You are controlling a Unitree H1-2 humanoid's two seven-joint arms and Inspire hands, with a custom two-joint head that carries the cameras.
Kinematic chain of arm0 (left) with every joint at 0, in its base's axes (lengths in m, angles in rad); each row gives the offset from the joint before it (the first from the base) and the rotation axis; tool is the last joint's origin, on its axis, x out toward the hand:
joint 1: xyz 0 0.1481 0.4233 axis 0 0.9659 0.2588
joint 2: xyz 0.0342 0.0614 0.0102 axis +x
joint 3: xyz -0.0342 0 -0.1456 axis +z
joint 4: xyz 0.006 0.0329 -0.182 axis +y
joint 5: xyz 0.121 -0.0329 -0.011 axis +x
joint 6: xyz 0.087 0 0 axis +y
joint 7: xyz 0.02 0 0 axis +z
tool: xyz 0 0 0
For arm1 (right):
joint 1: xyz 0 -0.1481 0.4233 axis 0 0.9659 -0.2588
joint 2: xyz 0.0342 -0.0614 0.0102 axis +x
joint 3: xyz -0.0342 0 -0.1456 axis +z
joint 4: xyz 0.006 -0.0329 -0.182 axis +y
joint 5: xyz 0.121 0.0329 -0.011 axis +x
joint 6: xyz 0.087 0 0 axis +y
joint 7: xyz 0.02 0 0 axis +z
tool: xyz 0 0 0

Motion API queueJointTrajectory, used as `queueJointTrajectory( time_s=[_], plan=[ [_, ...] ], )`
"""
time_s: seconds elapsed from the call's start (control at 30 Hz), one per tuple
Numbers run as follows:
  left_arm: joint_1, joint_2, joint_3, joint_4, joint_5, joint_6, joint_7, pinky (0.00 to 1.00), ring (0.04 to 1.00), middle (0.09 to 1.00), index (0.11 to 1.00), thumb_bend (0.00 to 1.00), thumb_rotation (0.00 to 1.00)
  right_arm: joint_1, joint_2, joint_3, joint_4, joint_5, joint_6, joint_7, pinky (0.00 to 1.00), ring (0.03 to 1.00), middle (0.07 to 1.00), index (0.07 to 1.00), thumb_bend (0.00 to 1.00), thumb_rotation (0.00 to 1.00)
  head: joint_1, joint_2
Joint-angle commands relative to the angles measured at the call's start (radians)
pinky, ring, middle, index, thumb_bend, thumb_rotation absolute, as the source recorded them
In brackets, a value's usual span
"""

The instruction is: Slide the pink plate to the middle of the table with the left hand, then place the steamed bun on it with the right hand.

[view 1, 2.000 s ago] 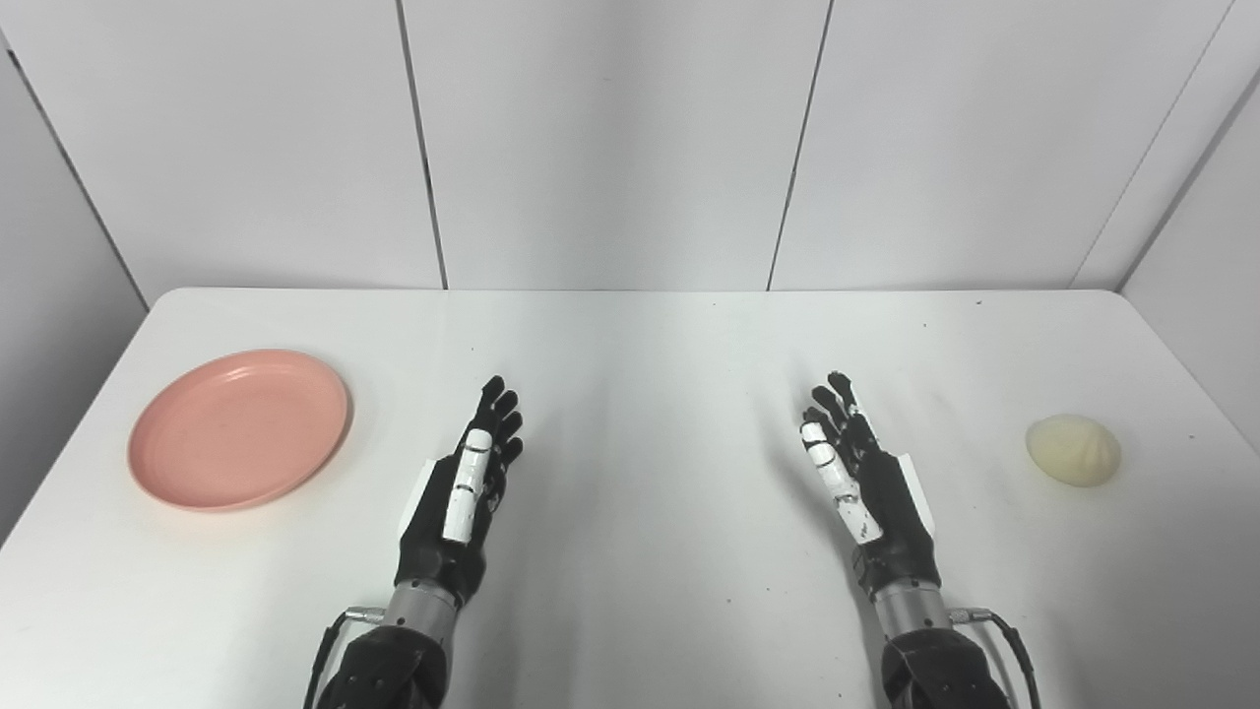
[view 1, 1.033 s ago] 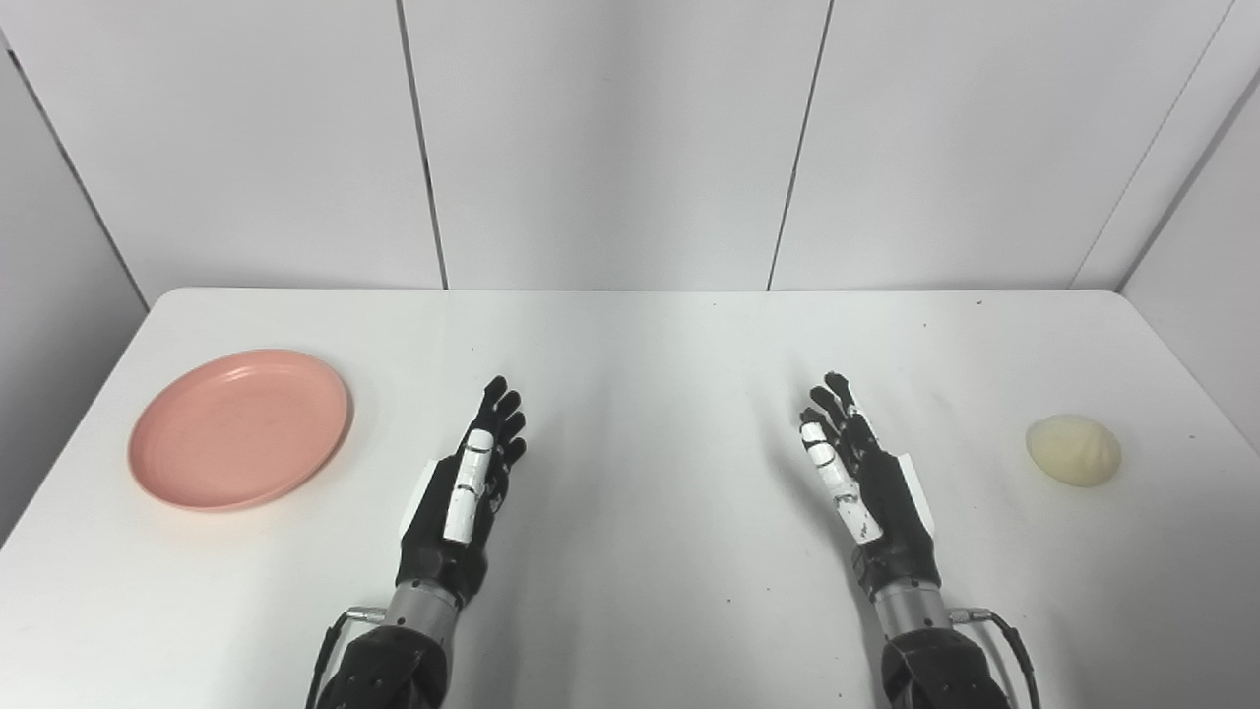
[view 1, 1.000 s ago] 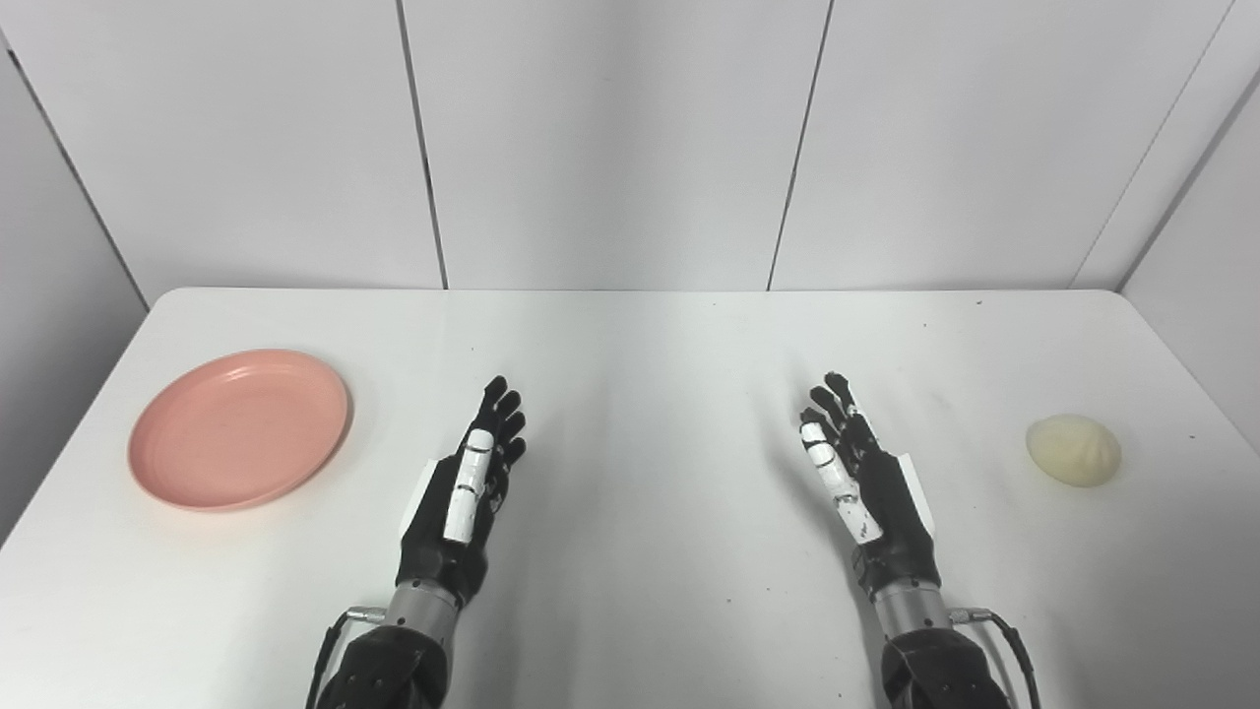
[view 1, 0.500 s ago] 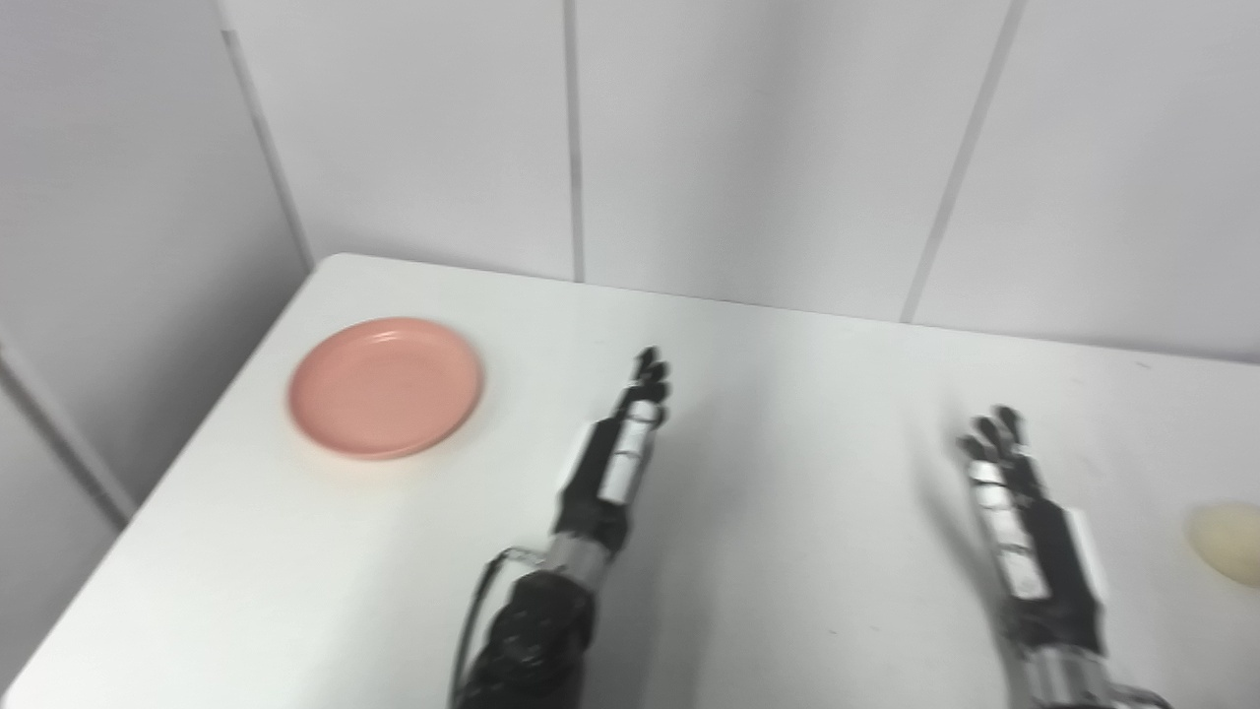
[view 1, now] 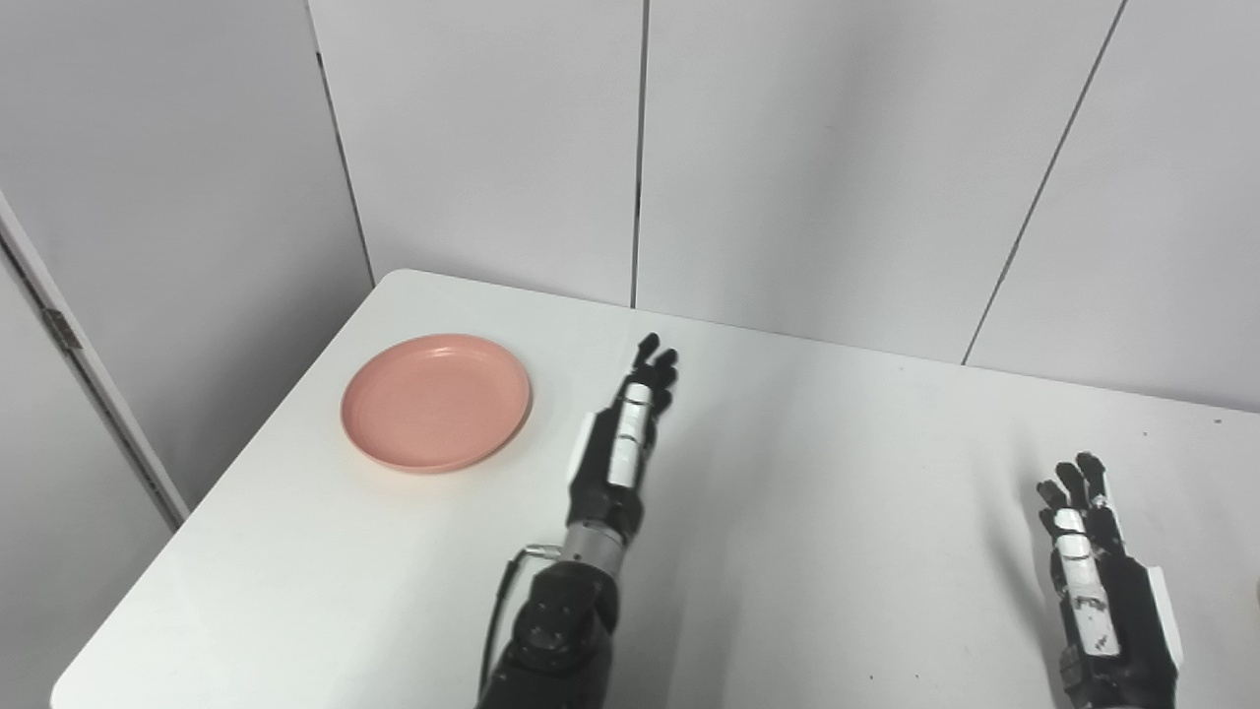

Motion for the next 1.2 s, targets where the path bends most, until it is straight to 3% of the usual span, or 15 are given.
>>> queueJointTrajectory(
  time_s=[0.0, 0.13, 0.23, 0.37, 0.73, 1.17],
  plan=[
    [-0.05, 0.019, 0.004, -0.061, -0.008, 0.02, -0.004, 0.98, 0.913, 0.883, 0.868, 0.71, 1.0, 0.013, 0.004, 0.001, 0.003, 0.002, -0.037, 0.01, 1.0, 0.971, 0.99, 1.0, 0.35, 0.82, 0.002, 0.002],
    [-0.068, 0.057, 0.038, -0.124, -0.031, 0.065, 0.008, 0.92, 0.881, 0.856, 0.841, 0.74, 1.0, 0.012, 0.008, 0.0, -0.001, -0.003, -0.036, 0.003, 1.0, 0.964, 0.985, 1.0, 0.35, 0.82, 0.005, 0.004],
    [-0.085, 0.076, 0.081, -0.149, -0.057, 0.052, 0.023, 0.79, 0.803, 0.796, 0.776, 0.76, 1.0, 0.018, 0.012, 0.001, -0.022, -0.001, -0.019, 0.003, 1.0, 0.965, 0.985, 1.0, 0.33, 0.82, 0.013, 0.009],
    [-0.102, 0.095, 0.125, -0.173, -0.053, 0.053, 0.06, 0.73, 0.745, 0.749, 0.732, 0.73, 1.0, 0.018, 0.006, 0.003, -0.022, 0.001, -0.025, 0.012, 1.0, 0.975, 0.991, 1.0, 0.32, 0.82, 0.017, 0.01],
    [-0.13, 0.185, 0.219, -0.201, -0.043, 0.091, 0.125, 0.68, 0.711, 0.711, 0.703, 0.7, 1.0, 0.018, 0.01, 0.003, -0.055, 0.002, 0.012, 0.01, 1.0, 0.978, 0.996, 1.0, 0.25, 0.81, 0.022, 0.016],
    [-0.158, 0.349, 0.315, 0.03, -0.041, 0.012, 0.17, 0.67, 0.686, 0.685, 0.68, 0.73, 1.0, 0.021, 0.005, 0.012, -0.067, -0.01, 0.015, 0.013, 1.0, 0.994, 1.0, 1.0, 0.22, 0.84, 0.025, 0.014]
  ],
)
